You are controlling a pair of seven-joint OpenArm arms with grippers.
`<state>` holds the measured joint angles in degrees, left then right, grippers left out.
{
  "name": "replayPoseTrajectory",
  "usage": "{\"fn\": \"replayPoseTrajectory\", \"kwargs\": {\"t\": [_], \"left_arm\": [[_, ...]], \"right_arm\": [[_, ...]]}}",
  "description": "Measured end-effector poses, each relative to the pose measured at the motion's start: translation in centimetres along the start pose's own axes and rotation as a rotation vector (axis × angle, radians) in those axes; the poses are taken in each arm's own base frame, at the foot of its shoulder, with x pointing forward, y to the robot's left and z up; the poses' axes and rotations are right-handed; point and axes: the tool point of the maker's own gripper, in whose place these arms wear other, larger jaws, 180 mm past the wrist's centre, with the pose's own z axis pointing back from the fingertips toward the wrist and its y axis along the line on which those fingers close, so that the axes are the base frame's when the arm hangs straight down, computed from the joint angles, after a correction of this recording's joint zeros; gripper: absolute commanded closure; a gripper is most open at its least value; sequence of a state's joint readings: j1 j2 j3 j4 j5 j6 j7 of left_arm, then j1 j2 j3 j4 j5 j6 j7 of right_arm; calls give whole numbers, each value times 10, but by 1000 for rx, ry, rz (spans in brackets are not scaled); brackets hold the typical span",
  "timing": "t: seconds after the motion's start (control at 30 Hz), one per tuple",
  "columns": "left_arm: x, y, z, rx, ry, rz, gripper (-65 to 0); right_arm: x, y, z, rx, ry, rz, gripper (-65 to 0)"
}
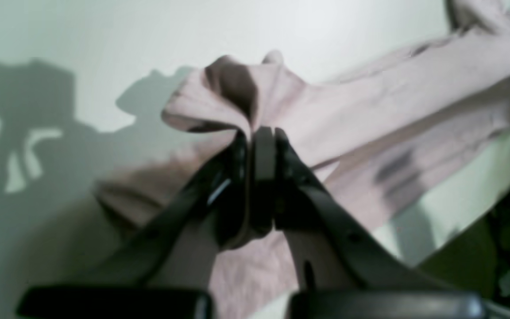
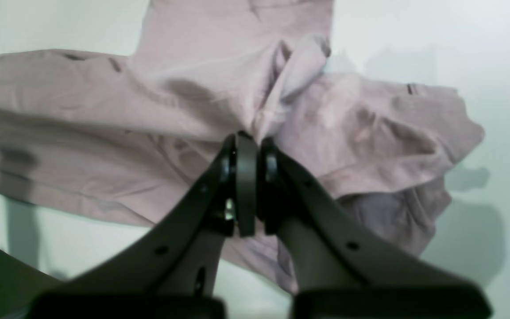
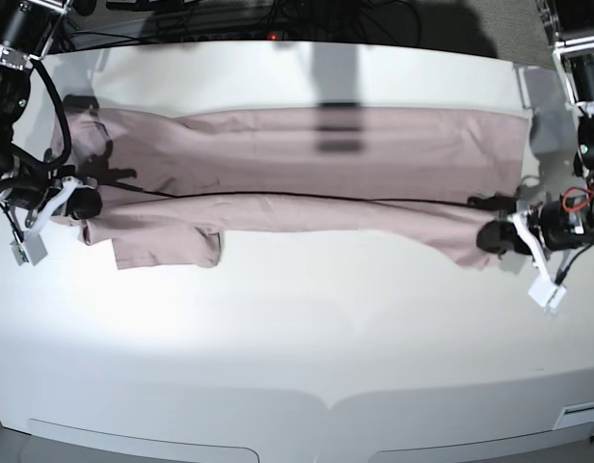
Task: Fold the T-shirt properly
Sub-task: 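Lift both hem corners and fold the shirt lengthwise toward the collar, then open both grippers and release the folded strip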
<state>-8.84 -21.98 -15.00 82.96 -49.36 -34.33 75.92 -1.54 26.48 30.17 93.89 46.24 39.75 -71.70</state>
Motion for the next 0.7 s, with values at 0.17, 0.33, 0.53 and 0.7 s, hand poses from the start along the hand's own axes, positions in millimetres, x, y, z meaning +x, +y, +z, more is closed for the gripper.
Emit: {"fn": "replayPoseTrajectory", "kwargs": {"t": [0.17,0.33,0.53,0.7], "left_arm": [[-22,14,11,39,50,6,0],[-44,15,13,41,92,24,0],[-61,13,11,34,121,45,0],[-67,13,11,33,130,51,0]], "right_arm": [[-1,5,9,-14,3,36,0],[-14,10,10,-11,35,44,0],[-28,11,10,-6,75,35,0],[-32,11,10,-7,95,35,-43]]}}
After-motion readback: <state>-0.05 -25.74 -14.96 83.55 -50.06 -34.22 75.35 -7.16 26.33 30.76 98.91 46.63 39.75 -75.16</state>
